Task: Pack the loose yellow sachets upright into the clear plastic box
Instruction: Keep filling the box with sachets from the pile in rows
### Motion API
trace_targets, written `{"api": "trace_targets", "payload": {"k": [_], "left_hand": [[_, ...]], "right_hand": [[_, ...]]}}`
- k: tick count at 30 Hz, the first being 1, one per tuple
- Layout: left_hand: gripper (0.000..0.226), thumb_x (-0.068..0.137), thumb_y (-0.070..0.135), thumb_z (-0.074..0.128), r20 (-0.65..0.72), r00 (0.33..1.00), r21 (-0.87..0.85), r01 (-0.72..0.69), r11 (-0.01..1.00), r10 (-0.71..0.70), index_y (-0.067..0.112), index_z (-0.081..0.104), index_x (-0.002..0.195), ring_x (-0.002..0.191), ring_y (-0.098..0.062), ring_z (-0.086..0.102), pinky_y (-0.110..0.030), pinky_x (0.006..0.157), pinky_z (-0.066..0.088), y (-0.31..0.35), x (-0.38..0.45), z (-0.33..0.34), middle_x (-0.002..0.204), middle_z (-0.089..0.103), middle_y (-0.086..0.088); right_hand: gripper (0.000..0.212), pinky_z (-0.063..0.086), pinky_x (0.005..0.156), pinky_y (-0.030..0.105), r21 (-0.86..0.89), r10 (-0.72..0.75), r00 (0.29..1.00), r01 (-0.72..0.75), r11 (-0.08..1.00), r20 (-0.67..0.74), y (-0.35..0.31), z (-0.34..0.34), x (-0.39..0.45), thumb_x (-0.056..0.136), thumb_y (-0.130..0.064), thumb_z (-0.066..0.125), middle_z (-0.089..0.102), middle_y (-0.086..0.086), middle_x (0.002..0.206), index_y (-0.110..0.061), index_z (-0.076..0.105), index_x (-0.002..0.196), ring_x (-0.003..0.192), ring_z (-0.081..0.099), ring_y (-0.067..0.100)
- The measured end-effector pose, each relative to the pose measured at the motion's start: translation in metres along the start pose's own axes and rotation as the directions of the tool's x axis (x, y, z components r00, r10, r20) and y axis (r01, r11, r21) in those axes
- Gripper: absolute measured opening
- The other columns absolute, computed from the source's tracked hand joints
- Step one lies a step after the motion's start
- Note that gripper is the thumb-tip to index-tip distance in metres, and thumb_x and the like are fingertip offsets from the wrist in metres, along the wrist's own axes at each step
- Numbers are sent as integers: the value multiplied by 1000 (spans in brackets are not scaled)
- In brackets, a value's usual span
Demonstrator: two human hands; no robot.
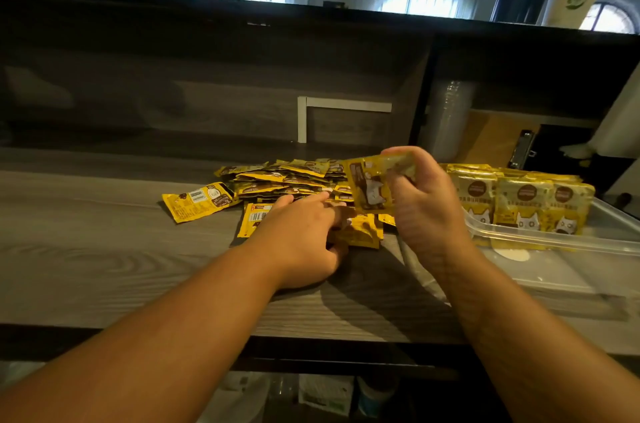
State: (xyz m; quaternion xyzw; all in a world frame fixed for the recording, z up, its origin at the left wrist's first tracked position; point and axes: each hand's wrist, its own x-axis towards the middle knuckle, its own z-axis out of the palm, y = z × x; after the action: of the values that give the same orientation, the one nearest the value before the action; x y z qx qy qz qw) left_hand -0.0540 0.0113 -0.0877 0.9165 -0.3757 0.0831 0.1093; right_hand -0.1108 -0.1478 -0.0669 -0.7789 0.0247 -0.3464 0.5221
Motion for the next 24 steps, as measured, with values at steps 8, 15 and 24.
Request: {"api": "trace_targets", "payload": {"k": [8,15,24], "left_hand": [[35,99,39,51,-91,985,106,-138,985,147,32,55,133,112,-16,54,-30,92,42,10,-1,0,120,64,8],[26,97,32,52,-266,952,9,-156,988,153,24,59,121,83,-10,53,-24,65,37,23,-11,-2,97,62,7],[16,95,31,57,-373,926,-69,-89,994,57,28,60,111,82,-13,60,-30,63,49,40,-4,-3,94,66,8]], "right_hand": [[24,60,73,49,336,153,987,-128,933,-49,-10,-1,1,101,-13,46,70,-4,96,-34,58,101,90,71,16],[24,60,76,42,265,-52,996,69,962,-73,-13,-7,-10,99,-14,49,65,-6,101,-35,58,103,95,65,10],[28,54,61,13,-68,-270,957,278,958,109,-37,-92,14,94,-7,55,60,-10,107,-33,60,101,98,60,6]]}}
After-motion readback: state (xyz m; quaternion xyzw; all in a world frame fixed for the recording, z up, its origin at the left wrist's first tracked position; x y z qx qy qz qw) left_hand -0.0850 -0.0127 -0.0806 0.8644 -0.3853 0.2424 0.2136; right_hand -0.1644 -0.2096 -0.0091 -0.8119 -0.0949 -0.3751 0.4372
